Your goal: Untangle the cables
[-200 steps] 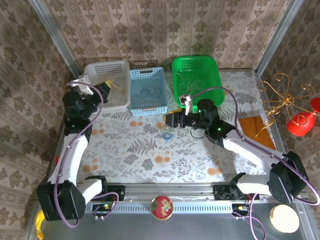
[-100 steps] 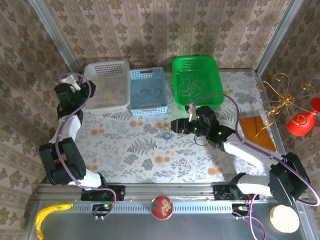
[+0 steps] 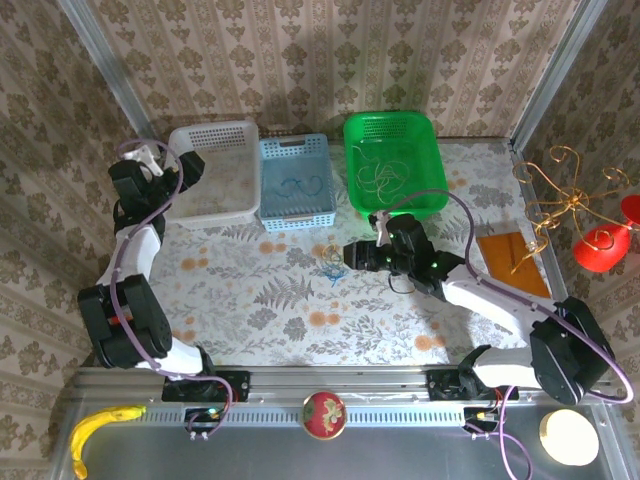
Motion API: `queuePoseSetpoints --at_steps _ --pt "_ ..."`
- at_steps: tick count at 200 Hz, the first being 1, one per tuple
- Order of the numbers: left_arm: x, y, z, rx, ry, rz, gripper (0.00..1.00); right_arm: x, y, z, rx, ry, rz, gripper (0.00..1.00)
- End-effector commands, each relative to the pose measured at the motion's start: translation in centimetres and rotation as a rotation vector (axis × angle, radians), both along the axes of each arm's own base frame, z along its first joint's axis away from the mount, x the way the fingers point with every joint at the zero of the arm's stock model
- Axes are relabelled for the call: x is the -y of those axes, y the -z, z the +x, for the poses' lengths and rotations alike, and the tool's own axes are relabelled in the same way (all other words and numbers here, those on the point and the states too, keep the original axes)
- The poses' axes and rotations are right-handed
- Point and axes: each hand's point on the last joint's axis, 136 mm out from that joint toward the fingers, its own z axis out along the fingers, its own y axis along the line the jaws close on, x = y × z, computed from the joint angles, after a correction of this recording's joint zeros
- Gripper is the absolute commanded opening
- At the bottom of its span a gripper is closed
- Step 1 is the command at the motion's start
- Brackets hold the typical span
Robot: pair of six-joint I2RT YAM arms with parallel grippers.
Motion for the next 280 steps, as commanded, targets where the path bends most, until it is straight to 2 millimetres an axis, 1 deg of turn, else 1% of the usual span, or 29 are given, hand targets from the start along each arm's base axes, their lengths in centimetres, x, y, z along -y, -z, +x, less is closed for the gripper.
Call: queuePoseSetpoints --at_steps 1,20,29,32,43,64,82,107,122,128,134,144,171,187,205,227,249,280 --pt "3.3 -3.9 -1.6 0.066 0.1 0.002 1.0 -0.2 0.2 0.8 0.003 0.008 -0.048 0.62" --pt "5.8 -4.1 -3.0 0.051 0.149 -0.01 1.0 -0.5 0.7 1.4 -0.016 0.015 -0.067 0.61" --pt "7.2 -4.1 -3.9 0.043 0.174 -0.014 1.0 -0.6 0.4 1.6 -0.01 0.016 -0.071 0.61" --pt "7.6 -3.9 -4.2 0.036 0.182 -0.015 1.0 -0.6 1.3 1.7 -0.031 0.015 -0.088 0.61" --pt "9.1 -3.5 -5.4 0.022 0.204 -0.013 1.0 -0.8 1.9 2.1 -0.041 0.016 -0.106 0.61" --pt "11.8 -1.8 -7.9 -0.016 0.231 -0.01 1.0 -1.2 2.7 2.9 -0.06 0.018 -0.137 0.6" --pt "13.0 0.0 -9.9 -0.054 0.225 -0.014 1.0 -1.6 3.4 3.6 -0.081 0.027 -0.16 0.59" --pt "12.7 2.7 -11.9 -0.103 0.169 -0.037 1.0 -2.5 4.5 4.5 -0.115 0.045 -0.18 0.56" --pt "12.0 3.7 -12.8 -0.116 0.13 -0.046 1.0 -3.3 5.3 4.8 -0.14 0.051 -0.196 0.54" --pt "11.7 3.8 -13.1 -0.116 0.113 -0.049 1.0 -3.7 5.3 5.0 -0.142 0.053 -0.201 0.53" --pt "11.4 4.1 -13.4 -0.118 0.1 -0.047 1.0 -4.0 5.7 5.1 -0.152 0.057 -0.214 0.52" --pt "11.1 4.1 -13.8 -0.117 0.082 -0.046 1.0 -4.5 6.2 5.3 -0.164 0.068 -0.231 0.5" --pt "10.6 3.4 -14.3 -0.093 0.06 -0.052 1.0 -5.2 7.6 5.9 -0.199 0.105 -0.274 0.46" --pt "10.5 2.9 -14.5 -0.082 0.054 -0.06 1.0 -5.3 8.3 6.4 -0.214 0.131 -0.299 0.45" --pt "10.5 2.6 -14.7 -0.072 0.055 -0.062 1.0 -5.1 9.1 6.6 -0.232 0.165 -0.329 0.44" --pt "10.5 2.4 -14.8 -0.067 0.056 -0.064 1.0 -4.9 9.6 6.9 -0.244 0.191 -0.34 0.44" --pt "10.5 2.3 -14.8 -0.062 0.057 -0.068 1.0 -5.3 9.8 7.3 -0.243 0.193 -0.334 0.44" --pt "10.5 2.1 -14.8 -0.055 0.058 -0.072 1.0 -5.8 10.2 7.9 -0.248 0.193 -0.338 0.41"
